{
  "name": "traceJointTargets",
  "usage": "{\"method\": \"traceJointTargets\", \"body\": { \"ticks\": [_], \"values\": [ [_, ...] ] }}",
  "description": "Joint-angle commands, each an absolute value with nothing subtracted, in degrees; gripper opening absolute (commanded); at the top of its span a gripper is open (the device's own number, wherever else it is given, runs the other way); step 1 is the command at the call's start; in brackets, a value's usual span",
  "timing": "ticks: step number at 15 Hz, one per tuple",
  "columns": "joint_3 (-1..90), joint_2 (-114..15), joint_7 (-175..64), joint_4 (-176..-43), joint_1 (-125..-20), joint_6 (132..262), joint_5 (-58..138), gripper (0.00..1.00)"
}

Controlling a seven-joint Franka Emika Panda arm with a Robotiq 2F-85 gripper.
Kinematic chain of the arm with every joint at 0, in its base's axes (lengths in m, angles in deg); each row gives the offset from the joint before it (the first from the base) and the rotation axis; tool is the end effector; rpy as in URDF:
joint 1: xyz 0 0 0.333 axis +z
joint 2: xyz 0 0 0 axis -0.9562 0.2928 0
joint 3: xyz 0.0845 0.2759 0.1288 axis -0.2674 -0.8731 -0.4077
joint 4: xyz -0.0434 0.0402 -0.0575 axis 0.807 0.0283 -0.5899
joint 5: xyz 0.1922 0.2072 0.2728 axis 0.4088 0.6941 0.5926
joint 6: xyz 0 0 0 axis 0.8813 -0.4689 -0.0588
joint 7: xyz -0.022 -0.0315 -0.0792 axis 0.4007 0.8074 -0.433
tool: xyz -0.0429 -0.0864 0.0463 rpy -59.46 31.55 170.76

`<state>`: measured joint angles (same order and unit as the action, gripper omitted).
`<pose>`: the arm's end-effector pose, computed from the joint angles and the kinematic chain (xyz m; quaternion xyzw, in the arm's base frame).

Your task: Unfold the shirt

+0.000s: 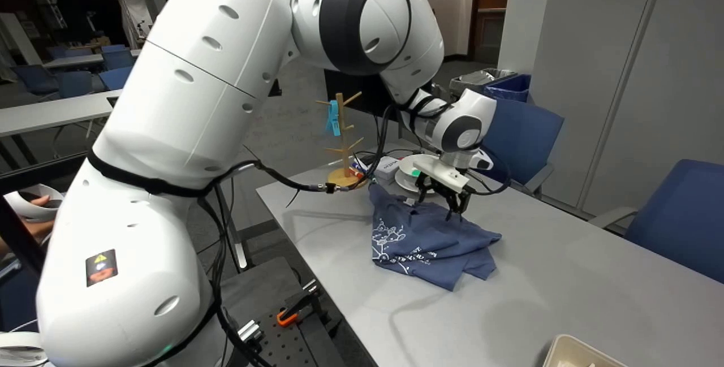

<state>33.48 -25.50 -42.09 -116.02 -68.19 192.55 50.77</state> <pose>0.6378 0.1281 0.1647 -0.9863 -0.1156 0.0806 0.0858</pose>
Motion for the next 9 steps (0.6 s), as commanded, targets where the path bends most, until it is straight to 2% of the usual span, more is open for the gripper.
{"method": "traceJointTargets", "body": {
  "ticks": [1, 4, 9],
  "values": [
    [34.7, -23.0, -47.8, -114.4, -67.6, 192.9, 50.2, 0.98],
    [34.3, -20.8, -47.4, -113.1, -68.2, 194.2, 50.4, 0.94],
    [35.9, -18.6, -46.7, -112.3, -68.4, 197.5, 48.3, 0.77]
  ]
}}
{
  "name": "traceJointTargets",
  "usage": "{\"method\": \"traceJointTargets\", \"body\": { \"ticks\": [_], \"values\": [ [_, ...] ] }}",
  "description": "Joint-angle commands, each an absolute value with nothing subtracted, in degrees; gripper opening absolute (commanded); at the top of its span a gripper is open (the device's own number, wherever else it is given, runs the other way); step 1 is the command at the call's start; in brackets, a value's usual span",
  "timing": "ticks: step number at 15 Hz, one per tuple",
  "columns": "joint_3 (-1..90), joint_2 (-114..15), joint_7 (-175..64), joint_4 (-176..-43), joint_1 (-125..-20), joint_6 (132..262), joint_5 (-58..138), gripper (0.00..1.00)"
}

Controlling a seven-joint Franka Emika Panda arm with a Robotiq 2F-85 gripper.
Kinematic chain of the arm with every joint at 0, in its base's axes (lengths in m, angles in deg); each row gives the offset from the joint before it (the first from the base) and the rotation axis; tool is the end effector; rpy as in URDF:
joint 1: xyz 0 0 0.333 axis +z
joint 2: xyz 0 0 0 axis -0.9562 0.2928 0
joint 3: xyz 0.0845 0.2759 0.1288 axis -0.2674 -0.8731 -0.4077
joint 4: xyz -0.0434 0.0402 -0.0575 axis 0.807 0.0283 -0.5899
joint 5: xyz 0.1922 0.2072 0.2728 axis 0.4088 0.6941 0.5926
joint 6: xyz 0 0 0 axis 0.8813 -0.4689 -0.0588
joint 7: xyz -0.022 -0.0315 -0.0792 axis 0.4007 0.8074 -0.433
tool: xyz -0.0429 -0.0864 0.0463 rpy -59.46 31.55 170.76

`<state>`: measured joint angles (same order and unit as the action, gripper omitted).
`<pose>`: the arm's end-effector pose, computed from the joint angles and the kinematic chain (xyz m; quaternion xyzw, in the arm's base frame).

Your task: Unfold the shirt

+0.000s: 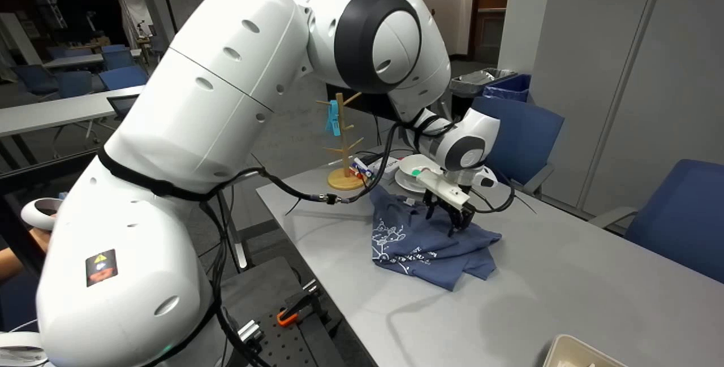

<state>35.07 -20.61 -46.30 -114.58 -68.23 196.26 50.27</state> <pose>0.6415 0.1101 0.1220 -0.9920 -0.0658 0.0803 0.0718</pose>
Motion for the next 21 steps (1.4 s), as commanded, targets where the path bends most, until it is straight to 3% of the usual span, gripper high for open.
{"method": "traceJointTargets", "body": {
  "ticks": [1, 6, 9, 12, 17, 18, 21],
  "values": [
    [36.3, -18.5, -46.8, -112.3, -68.5, 197.8, 47.8, 0.8],
    [37.3, -18.9, -46.9, -112.7, -68.5, 198.4, 45.6, 0.81],
    [37.0, -18.9, -47.4, -113.1, -68.6, 198.5, 45.9, 0.77],
    [37.0, -18.9, -48.1, -113.4, -68.7, 198.3, 46.4, 0.45],
    [37.2, -19.2, -50.1, -113.8, -68.4, 198.1, 46.5, 0.06],
    [37.2, -19.3, -50.5, -113.8, -68.3, 198.0, 46.4, 0.01],
    [36.8, -21.0, -51.0, -114.1, -67.8, 197.1, 46.2, 0.0]
  ]
}}
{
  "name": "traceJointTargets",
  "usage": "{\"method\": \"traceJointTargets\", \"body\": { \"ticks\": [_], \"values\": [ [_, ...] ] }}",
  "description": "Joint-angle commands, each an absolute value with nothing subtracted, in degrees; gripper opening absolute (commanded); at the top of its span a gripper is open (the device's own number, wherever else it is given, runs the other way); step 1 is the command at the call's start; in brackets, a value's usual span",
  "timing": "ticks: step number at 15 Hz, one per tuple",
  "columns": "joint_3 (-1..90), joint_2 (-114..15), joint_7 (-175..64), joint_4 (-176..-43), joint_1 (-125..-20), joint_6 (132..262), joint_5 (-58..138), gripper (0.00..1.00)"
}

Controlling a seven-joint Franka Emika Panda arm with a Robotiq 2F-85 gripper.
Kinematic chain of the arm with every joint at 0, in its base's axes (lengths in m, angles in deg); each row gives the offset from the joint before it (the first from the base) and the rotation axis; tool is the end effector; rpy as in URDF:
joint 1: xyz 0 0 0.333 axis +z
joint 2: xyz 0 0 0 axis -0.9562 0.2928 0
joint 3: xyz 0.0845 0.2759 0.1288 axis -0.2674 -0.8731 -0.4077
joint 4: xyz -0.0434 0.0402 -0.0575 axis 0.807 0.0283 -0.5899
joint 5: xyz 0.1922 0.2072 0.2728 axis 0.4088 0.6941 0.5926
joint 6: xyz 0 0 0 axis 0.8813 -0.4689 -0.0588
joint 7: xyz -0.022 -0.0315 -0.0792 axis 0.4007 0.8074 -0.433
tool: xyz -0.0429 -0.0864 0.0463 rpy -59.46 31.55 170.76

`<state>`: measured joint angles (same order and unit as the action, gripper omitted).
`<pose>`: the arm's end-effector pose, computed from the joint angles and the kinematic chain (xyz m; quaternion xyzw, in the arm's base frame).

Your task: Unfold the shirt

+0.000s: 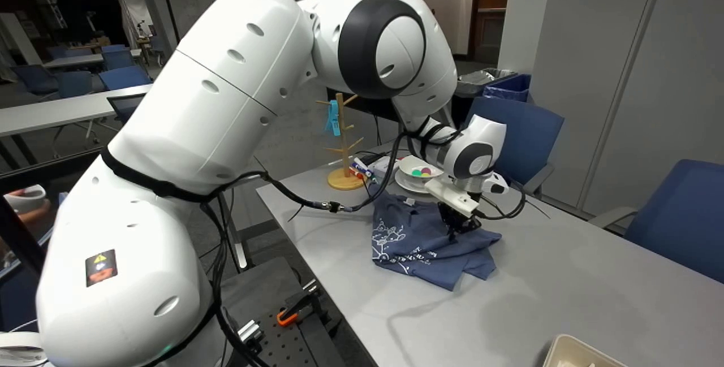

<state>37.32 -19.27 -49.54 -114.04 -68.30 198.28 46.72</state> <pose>0.6475 0.0847 0.1114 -0.9960 -0.0445 0.0688 0.0368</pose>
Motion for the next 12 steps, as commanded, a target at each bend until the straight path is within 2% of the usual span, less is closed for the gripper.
{"method": "traceJointTargets", "body": {
  "ticks": [1, 12],
  "values": [
    [36.5, -22.0, -50.7, -114.5, -67.4, 196.8, 46.1, 0.01],
    [21.1, -45.3, -37.1, -125.4, -66.1, 182.3, 55.4, 0.01]
  ]
}}
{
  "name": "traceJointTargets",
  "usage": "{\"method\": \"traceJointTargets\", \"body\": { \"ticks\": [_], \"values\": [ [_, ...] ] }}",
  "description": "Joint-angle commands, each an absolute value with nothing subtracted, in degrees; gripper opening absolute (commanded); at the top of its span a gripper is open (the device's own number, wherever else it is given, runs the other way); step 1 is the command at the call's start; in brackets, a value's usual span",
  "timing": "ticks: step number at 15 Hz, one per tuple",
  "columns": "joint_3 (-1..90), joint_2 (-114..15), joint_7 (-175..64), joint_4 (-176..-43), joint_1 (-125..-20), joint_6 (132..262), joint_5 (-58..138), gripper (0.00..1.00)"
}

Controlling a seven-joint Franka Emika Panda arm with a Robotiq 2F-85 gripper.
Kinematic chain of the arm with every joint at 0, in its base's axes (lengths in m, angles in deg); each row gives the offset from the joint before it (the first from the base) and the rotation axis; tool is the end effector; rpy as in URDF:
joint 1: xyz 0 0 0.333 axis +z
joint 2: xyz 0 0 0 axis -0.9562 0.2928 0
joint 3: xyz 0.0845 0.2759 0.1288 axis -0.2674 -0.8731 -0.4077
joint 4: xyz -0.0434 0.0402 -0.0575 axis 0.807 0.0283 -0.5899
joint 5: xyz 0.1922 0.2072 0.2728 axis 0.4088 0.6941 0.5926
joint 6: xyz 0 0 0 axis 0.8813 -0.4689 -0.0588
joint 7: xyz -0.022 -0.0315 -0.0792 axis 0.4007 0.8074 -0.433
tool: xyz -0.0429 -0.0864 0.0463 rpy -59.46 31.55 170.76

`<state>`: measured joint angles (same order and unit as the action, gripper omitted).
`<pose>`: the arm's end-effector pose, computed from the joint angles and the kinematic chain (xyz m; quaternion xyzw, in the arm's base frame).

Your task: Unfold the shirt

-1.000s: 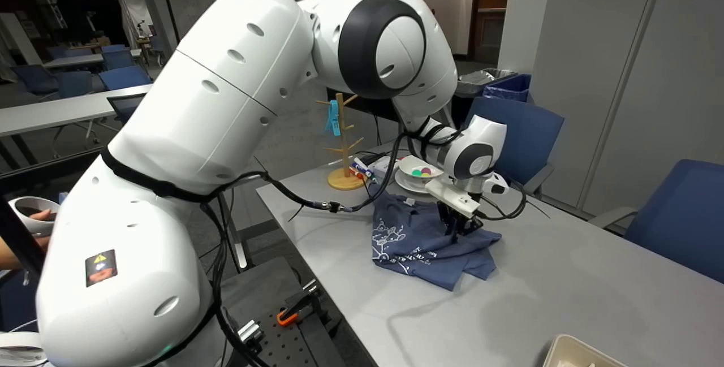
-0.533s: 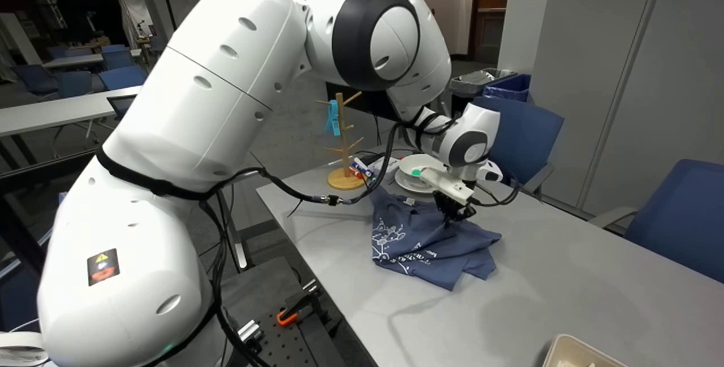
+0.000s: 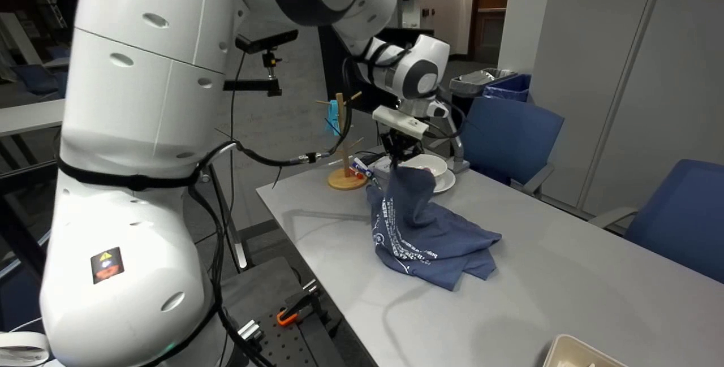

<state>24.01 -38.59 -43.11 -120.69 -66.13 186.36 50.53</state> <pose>0.5896 0.2432 0.2802 -0.9686 -0.2125 0.0680 0.1097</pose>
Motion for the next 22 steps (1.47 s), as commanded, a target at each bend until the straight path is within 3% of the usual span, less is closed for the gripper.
{"method": "traceJointTargets", "body": {
  "ticks": [1, 6, 7, 8, 13, 17, 18, 22],
  "values": [
    [19.9, -47.0, -35.0, -126.3, -66.0, 180.3, 57.5, 0.01],
    [16.9, -52.1, -26.6, -130.1, -63.7, 168.9, 64.1, 0.01],
    [17.0, -52.5, -25.8, -130.6, -62.9, 166.7, 63.7, 0.08],
    [17.2, -52.7, -25.5, -131.0, -62.3, 164.8, 63.4, 0.29],
    [18.7, -52.6, -26.2, -131.1, -60.9, 160.9, 62.4, 0.65],
    [20.6, -51.7, -26.4, -131.2, -61.2, 167.1, 61.9, 0.95],
    [21.2, -51.1, -26.6, -131.2, -61.4, 169.7, 62.1, 1.0],
    [23.8, -47.2, -28.9, -131.8, -61.3, 182.3, 60.3, 1.0]
  ]
}}
